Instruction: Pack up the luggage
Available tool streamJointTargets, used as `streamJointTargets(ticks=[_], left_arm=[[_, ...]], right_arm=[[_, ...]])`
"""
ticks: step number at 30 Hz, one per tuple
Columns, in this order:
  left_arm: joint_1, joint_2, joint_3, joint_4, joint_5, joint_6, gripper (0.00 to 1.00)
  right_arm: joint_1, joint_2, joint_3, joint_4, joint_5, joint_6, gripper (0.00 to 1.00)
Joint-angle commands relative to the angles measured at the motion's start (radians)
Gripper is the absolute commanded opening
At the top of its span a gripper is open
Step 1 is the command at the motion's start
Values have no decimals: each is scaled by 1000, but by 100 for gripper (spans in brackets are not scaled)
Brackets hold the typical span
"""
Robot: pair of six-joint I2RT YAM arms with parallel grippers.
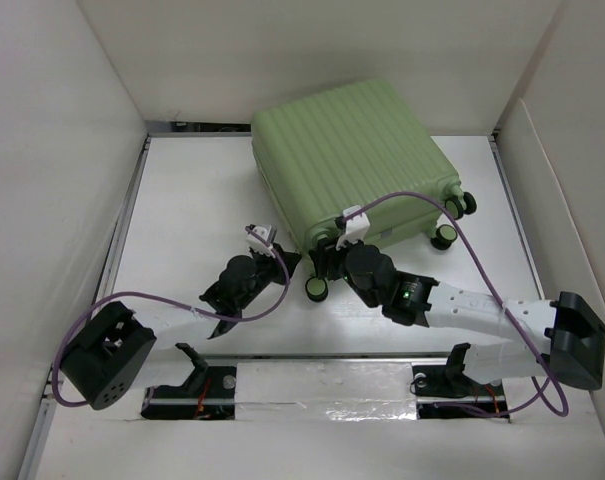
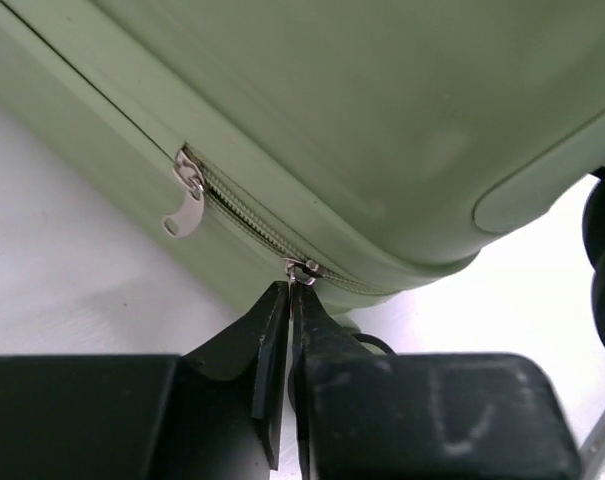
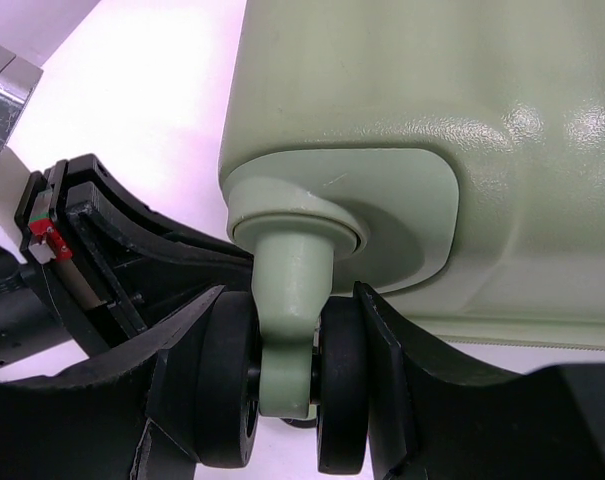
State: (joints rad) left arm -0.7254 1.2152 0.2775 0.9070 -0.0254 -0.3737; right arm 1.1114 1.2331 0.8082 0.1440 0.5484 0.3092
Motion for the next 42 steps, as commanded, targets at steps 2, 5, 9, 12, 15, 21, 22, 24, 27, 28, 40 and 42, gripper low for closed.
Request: streamJointTargets(ticks=[2, 5, 9, 12, 15, 21, 22, 24, 27, 28, 40, 42], left_arm=[[12, -8, 80, 27, -163, 15, 0], [12, -22, 88, -36, -244, 10, 0], [12, -25, 103, -92, -326, -1, 0], [55, -10, 121, -117, -357, -10, 0], [107, 6, 144, -131, -349, -45, 0], [205, -26, 173, -213, -355, -188, 5], [214, -39, 177, -242, -360, -201, 23], [215, -87, 169, -269, -383, -247, 46], [215, -204, 131, -318, -403, -313, 70], [215, -239, 112, -351, -412, -330, 75], [215, -743, 164, -687, -363, -436, 91], [215, -792, 186, -707, -312, -423, 93]], right_arm=[[8, -26, -7, 83, -105, -1, 0], [8, -35, -14, 85, -105, -1, 0], [8, -38, -17, 85, -113, -1, 0], [8, -38, -17, 86, -122, -4, 0], [19, -34, -17, 98, -136, -9, 0], [59, 28, 35, 112, -160, -39, 0], [71, 38, 55, 115, -165, -44, 0], [80, 66, 75, 129, -180, -53, 0], [106, 89, 109, 143, -189, -68, 0], [125, 98, 117, 144, -189, -73, 0], [277, 192, 232, 155, -148, -101, 0], [289, 180, 236, 161, -142, -108, 0]])
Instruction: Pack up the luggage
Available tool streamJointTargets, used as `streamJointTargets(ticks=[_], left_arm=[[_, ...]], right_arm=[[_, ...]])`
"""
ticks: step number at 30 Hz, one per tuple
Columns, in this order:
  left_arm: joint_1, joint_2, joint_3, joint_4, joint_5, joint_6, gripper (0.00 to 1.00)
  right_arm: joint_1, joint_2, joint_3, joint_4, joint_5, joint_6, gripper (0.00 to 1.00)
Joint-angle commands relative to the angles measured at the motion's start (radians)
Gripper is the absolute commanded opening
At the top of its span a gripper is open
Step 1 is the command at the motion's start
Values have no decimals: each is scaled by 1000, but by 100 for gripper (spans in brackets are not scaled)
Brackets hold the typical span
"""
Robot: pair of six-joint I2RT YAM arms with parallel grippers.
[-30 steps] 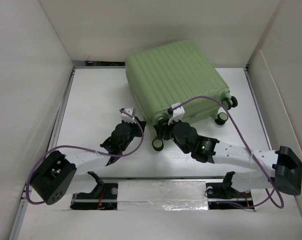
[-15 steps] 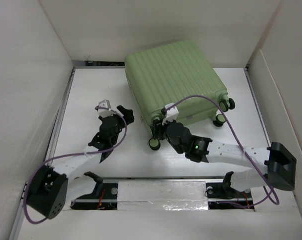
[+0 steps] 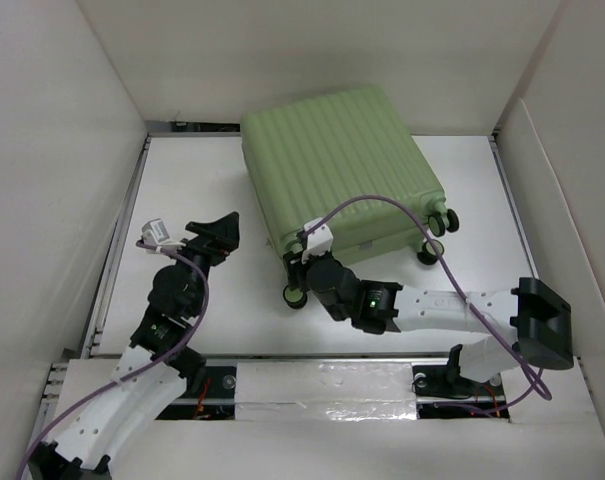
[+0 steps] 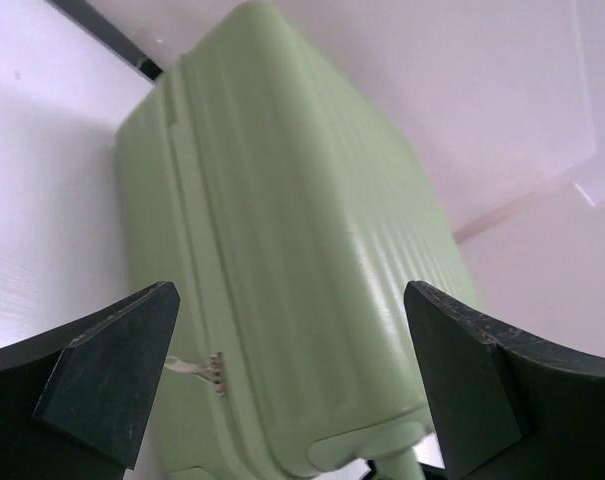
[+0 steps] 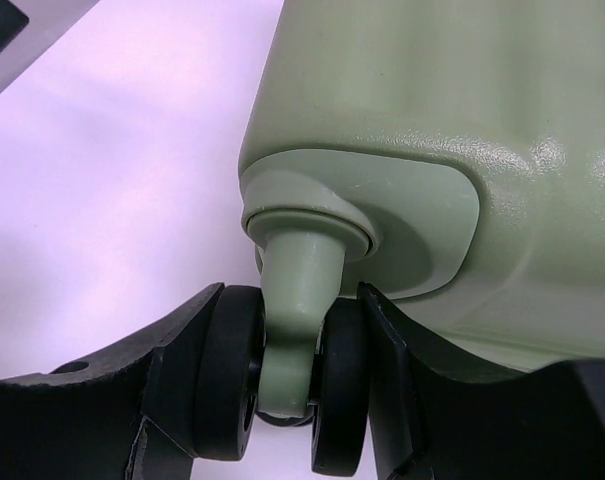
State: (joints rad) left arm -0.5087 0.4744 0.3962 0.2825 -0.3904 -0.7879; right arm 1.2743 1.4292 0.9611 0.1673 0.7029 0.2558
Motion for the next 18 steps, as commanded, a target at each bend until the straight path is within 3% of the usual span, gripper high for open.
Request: streamJointTargets(ticks=[1, 3, 4, 7, 8, 14, 18], left_arm=[[-2, -63, 85, -101, 71, -1, 97], [-2, -91, 105, -130, 108, 12, 99], [-2, -97, 128, -163, 116, 16, 99], [-2, -117, 173, -212, 142, 42, 99], [-2, -122, 184, -220, 154, 50, 99], [-2, -155, 279, -241, 180, 131, 99], [-2, -149, 358, -279, 159, 199, 99]], right_arm=[[137, -22, 90, 138, -292, -59, 1], [148, -42, 99, 111, -270, -64, 27], [148, -50, 111, 95, -261, -69, 50], [158, -101, 110, 52, -195, -79, 76], [158, -119, 100, 44, -181, -82, 100], [158, -370, 18, -31, 1, -110, 100], [158, -617, -102, -92, 272, -150, 100]])
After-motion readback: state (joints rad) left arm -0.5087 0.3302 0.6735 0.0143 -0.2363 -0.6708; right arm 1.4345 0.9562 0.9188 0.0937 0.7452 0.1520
